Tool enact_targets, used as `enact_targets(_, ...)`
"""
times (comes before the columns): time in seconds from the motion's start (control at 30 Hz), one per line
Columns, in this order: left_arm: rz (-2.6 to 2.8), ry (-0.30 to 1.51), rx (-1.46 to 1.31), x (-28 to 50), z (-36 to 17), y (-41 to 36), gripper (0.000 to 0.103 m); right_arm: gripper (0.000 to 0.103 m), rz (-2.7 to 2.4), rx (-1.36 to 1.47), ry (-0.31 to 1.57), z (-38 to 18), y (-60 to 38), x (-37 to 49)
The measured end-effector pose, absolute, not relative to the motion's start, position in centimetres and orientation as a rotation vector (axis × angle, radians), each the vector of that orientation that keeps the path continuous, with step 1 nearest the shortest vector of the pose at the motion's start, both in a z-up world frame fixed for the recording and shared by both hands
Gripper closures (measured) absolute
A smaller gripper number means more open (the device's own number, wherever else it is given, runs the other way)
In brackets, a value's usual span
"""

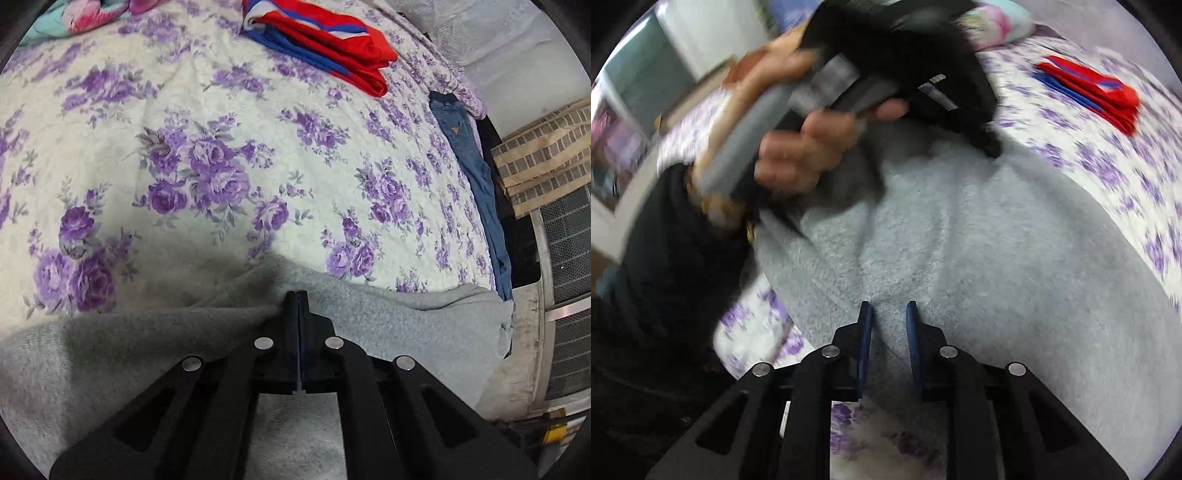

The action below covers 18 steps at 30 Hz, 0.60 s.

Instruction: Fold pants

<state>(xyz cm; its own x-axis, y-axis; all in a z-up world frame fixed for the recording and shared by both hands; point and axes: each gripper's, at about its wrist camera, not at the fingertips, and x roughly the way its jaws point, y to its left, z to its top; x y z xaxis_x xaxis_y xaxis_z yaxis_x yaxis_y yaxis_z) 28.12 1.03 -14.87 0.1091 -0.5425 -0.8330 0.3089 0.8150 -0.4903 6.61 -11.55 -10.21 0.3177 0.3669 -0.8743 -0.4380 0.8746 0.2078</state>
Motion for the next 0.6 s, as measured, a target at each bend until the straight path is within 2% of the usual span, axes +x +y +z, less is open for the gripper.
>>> enact_targets(0.03,-0.626,1.302,-0.198,27.8,-14.5,0.9,0.102,0.081,0.506,-0.042,1.095,-9.2,-12.6,6.1)
enact_targets(0.1,-0.602,1.246,-0.166,27.0,-13.4,0.9,0.102,0.057,0.433,0.034,1.000,-6.5,-16.1,4.1)
enact_targets(0.13,-0.589,1.215,-0.154,26.3,-12.6,1.0,0.102,0.039,0.375,0.063,0.958,-5.4,-18.1,3.1)
enact_targets(0.17,-0.585,1.196,-0.149,25.8,-12.0,1.1,0.102,0.030,0.270,0.103,0.902,-4.0,-21.4,1.2)
enact_targets(0.27,-0.662,1.110,-0.118,22.0,-8.5,-0.2,0.101,0.026,0.055,0.192,0.844,-2.5,-28.5,-3.2)
enact_targets(0.33,-0.704,1.054,-0.049,19.0,-6.7,-2.1,0.096,0.024,-0.088,0.261,0.823,-2.4,-33.2,-6.2)
enact_targets(0.4,-0.749,1.031,-0.012,16.1,-6.1,-4.4,0.073,0.024,-0.186,0.332,0.809,-3.0,-36.6,-8.5)
enact_targets(0.6,-0.806,1.210,0.057,12.0,-11.4,-9.8,0.072,0.024,-0.190,0.714,0.780,-8.2,-44.8,-11.0)
